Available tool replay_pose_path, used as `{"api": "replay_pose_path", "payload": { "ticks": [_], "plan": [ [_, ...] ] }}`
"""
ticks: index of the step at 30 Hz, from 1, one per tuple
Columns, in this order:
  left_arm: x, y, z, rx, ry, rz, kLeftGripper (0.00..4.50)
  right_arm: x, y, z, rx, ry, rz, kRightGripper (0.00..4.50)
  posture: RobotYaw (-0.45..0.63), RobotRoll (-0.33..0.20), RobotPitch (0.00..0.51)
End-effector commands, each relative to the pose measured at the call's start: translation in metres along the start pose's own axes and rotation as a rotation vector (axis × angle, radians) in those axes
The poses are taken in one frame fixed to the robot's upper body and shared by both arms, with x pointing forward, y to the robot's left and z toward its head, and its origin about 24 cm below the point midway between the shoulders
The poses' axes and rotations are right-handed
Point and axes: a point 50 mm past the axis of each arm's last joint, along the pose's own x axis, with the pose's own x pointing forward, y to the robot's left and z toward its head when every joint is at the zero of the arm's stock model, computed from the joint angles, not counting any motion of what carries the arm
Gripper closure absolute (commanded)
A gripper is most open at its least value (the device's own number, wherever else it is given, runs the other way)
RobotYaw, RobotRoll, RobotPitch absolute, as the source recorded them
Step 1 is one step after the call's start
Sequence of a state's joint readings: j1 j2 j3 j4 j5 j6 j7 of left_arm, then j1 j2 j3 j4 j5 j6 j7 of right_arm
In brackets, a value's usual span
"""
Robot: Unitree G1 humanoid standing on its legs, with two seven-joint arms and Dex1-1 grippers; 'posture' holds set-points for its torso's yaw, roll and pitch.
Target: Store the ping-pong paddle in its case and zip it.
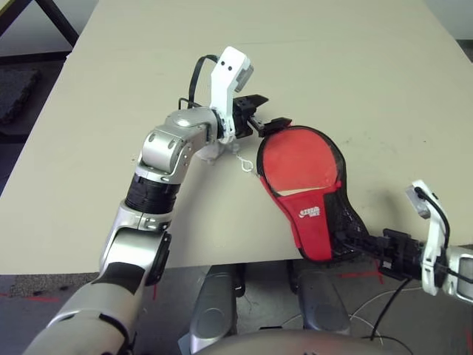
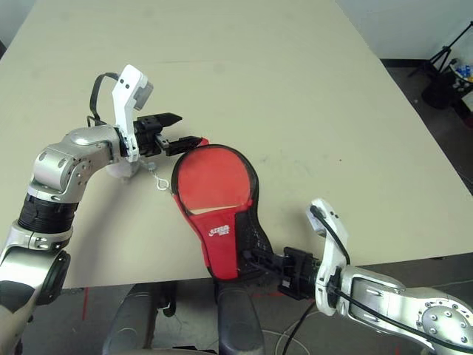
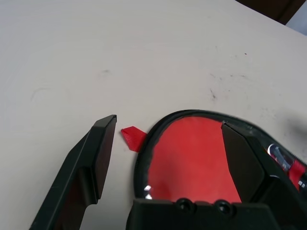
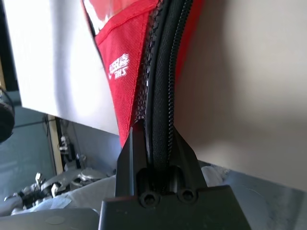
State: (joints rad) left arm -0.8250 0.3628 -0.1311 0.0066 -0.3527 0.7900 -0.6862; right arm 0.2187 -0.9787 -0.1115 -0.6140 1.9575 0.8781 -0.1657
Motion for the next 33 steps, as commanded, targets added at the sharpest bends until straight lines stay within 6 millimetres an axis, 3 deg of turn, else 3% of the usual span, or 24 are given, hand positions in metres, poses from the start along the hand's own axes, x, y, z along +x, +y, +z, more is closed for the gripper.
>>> {"api": "replay_pose_path", "payload": {
  "ticks": [1,11,21,29,33],
  "plan": [
    [0.002,-0.001,-0.004,-0.005,0.015,-0.006,0.0,0.011,0.0,0.005,0.016,0.003,0.013,4.43,-0.05,0.0,0.275],
    [-0.004,0.001,-0.006,-0.007,0.02,0.019,0.0,0.027,-0.002,0.026,0.005,-0.007,0.023,4.44,-0.01,0.0,0.275],
    [-0.005,0.003,-0.005,-0.002,0.028,0.022,0.0,0.027,-0.001,0.013,0.004,0.06,0.05,4.44,-0.02,0.0,0.266],
    [-0.005,0.005,0.0,0.022,0.023,0.009,0.0,0.007,-0.015,0.028,-0.054,0.091,-0.102,1.85,-0.04,0.0,0.252],
    [-0.012,0.011,0.005,0.04,0.019,0.02,0.0,-0.024,-0.017,0.053,-0.269,0.144,-0.276,0.64,-0.04,0.0,0.244]
  ]
}}
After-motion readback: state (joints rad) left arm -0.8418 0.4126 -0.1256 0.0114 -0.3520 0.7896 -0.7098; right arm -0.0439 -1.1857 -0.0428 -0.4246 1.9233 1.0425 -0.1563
